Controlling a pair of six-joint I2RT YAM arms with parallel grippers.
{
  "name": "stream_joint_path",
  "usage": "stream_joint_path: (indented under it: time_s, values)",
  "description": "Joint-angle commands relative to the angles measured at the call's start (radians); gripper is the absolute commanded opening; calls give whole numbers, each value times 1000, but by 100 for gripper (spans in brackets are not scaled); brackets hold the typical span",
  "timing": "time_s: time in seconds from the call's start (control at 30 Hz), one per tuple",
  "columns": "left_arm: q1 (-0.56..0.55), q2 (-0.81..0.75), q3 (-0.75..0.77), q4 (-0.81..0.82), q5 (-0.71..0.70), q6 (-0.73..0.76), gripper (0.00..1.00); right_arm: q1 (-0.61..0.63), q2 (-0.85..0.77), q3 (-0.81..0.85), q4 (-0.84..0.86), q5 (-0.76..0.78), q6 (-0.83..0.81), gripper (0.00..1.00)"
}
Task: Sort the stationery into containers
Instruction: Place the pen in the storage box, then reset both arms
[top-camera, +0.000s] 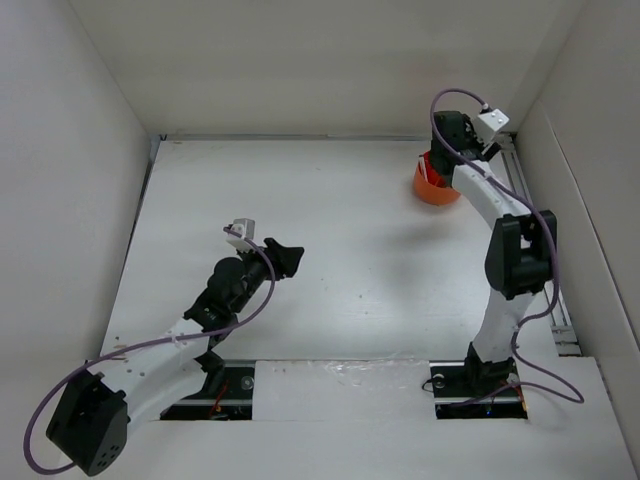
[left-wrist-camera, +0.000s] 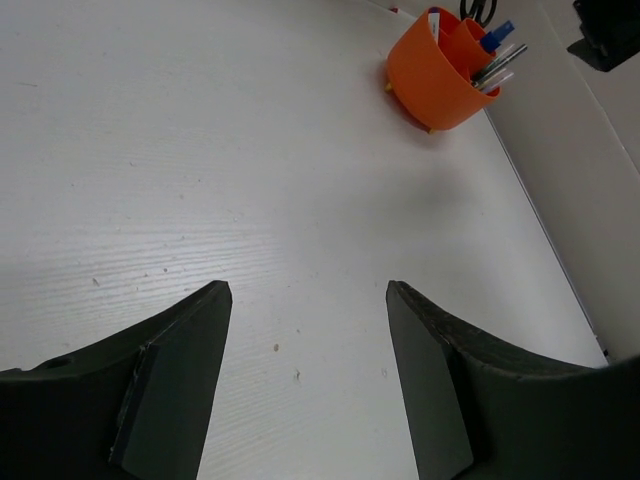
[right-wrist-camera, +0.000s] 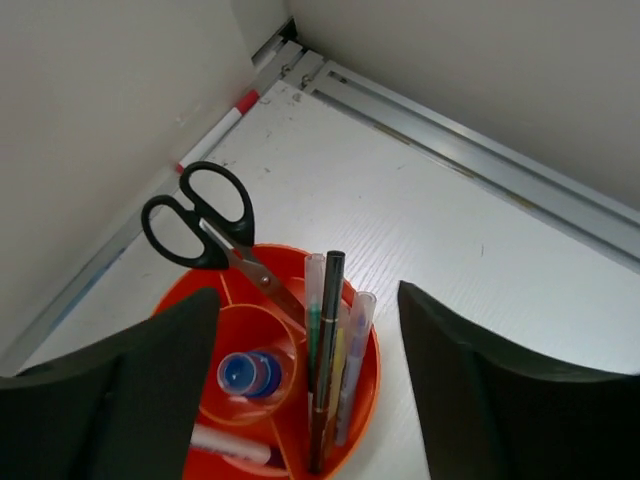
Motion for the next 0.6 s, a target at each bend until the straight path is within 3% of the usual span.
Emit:
stream_joint_path:
  time_s: [0.0, 0.03, 0.17, 0.23, 0.27, 0.57]
  values:
    - [2, 13, -4, 51, -13, 3, 60, 10, -160, -2, -30, -51, 68, 80]
    - [2, 13, 5, 51, -13, 3, 62, 10, -188, -2, -58, -68, 114, 88]
    - [2, 24, 5, 51, -13, 12, 67, 45, -381, -144, -21, -237, 155, 100]
    - [2, 24, 14, 42, -2, 21, 69, 73, -497, -274, 45, -337, 167, 100]
    - [2, 24, 26, 30, -2, 21, 99, 73, -528, -319, 66, -369, 167, 100]
    - [2, 62, 57, 16, 71, -66, 100, 215, -714, -695, 105, -629, 187, 100]
